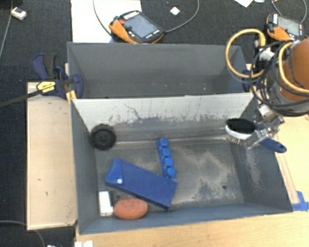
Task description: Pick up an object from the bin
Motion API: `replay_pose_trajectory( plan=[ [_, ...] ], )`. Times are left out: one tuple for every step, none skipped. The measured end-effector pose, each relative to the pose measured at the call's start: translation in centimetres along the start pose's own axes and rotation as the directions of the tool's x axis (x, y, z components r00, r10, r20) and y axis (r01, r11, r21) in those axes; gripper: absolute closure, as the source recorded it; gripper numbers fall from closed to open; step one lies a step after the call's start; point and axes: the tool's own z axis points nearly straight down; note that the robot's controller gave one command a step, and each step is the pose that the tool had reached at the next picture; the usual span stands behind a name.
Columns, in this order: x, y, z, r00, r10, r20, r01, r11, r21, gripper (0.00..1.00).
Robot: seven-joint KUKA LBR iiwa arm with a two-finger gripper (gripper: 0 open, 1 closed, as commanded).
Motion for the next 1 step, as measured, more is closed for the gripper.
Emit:
replay_pose_trajectory(
  plan=[
    [-2.76,1.93,5.87,0.904,-0.428,-0.005,0.428,0.904,0.001,1.0]
  ],
)
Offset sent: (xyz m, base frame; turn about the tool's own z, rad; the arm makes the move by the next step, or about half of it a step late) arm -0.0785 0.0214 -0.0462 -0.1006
